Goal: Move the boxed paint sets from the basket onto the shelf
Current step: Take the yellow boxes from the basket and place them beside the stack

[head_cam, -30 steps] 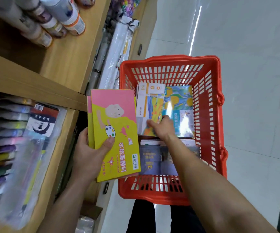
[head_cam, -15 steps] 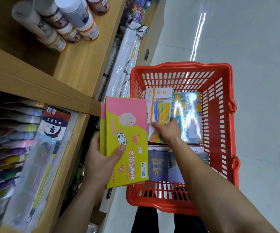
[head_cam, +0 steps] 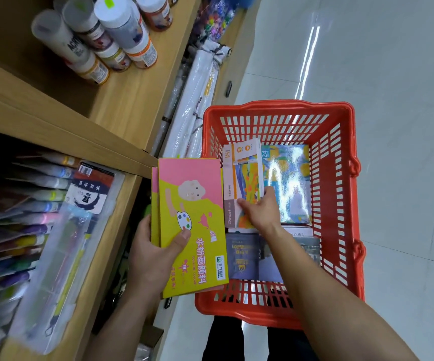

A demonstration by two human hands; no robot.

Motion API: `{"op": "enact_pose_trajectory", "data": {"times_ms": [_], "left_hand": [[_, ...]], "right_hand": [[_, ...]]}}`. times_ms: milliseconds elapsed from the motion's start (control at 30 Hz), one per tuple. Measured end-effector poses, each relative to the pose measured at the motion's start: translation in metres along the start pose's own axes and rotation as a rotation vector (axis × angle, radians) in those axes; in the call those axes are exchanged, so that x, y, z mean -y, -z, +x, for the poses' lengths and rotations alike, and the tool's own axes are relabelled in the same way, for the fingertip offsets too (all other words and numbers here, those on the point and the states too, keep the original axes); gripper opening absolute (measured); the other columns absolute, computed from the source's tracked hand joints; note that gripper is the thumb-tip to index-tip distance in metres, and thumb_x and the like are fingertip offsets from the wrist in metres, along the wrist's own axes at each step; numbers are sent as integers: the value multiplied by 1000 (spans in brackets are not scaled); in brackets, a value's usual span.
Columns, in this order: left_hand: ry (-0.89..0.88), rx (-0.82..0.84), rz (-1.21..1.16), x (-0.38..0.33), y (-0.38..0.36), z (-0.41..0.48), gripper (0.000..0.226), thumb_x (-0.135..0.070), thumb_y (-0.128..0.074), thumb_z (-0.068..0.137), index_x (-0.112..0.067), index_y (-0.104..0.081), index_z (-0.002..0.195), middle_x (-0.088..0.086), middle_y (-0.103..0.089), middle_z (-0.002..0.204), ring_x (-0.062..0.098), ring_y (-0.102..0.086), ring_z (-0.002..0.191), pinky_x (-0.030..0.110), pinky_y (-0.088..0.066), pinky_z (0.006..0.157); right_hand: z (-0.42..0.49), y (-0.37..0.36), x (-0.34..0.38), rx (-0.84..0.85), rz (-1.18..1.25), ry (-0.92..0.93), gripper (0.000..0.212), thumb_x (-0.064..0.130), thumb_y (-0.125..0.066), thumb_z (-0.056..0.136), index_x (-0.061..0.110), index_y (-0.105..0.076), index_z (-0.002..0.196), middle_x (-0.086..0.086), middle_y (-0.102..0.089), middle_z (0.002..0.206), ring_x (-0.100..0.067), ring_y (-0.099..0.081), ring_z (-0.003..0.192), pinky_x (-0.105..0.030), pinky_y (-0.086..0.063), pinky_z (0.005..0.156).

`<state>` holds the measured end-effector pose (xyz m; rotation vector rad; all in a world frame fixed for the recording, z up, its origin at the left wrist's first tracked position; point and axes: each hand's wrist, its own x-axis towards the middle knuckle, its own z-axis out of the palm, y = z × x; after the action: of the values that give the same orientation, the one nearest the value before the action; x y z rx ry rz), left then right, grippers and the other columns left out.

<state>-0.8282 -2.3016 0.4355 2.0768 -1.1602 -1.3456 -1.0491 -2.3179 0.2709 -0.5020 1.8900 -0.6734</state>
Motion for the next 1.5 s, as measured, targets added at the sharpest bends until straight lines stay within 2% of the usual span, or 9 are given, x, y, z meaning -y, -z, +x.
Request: {"op": "enact_pose_trajectory", "data": {"times_ms": [167,333,533,733,900,1167,1267,1400,1500], "left_hand": [[18,-32,-44,-7,7,-17,34,-44,-82,74,-54,-57,96,-16,-75,91,2,-73,72,25,-52,57],[1,-30,-141,-40,24,-61,56,-51,-82,63,-37,-63,114,-9,-78,100,11,-76,82,35,-59,70],[-85,-146,-301,-78,71,-155,53,-49,-82,62,-43,-62,111,-19,-77,98,8,-76,82,22,-58,61],[-172,-368,-428,-89,143,-260,43,-45,-83,63,-60,-64,98,-19,-77,97,10,-77,79,20,-58,56],[-171,-500,-515,-82,192,-320,48,-49,-90,61,-52,-66,103,-10,-79,101,20,-78,84,41,-61,69],[-103,-699,-512,-94,293,-295,37,-38,-87,73,-21,-69,101,-6,-79,83,18,-77,75,34,-58,71],[-35,-695,-496,-107,323,-261,28,-38,-82,78,-16,-74,93,-3,-76,80,18,-74,76,32,-57,76],[-3,-619,-484,-119,335,-231,25,-37,-77,82,-14,-71,76,13,-78,96,29,-74,89,43,-57,91],[-33,-618,-373,-123,331,-222,12,-29,-73,86,-19,-69,83,12,-76,105,31,-72,97,44,-54,95]], "right_hand": [[-47,51,8,30,198,-11,47,19,-84,83,16,-52,118,-6,-77,110,-17,-79,85,-42,-65,81],[-127,108,47,121,286,75,46,8,-81,86,12,-56,124,-8,-80,107,-28,-79,92,-50,-64,81],[-222,148,107,290,235,290,36,4,-78,87,19,-63,117,-1,-82,102,-23,-80,87,-34,-64,65],[-298,141,169,469,130,476,35,15,-84,83,39,-65,102,7,-82,97,-17,-80,81,-29,-62,58],[-345,118,201,540,68,571,34,20,-85,83,38,-65,103,8,-82,97,-19,-80,78,-33,-61,53],[-400,87,234,612,9,651,33,23,-84,84,31,-62,107,11,-81,90,-8,-76,63,-24,-54,43],[-409,76,245,624,-19,661,35,23,-86,82,32,-63,106,11,-81,94,-14,-80,78,-38,-65,57],[-415,65,250,606,-47,659,36,27,-87,81,33,-62,106,7,-81,93,-26,-79,79,-60,-63,64],[-417,60,255,592,-66,667,36,27,-87,81,33,-62,106,8,-81,93,-25,-79,81,-60,-63,68]]}}
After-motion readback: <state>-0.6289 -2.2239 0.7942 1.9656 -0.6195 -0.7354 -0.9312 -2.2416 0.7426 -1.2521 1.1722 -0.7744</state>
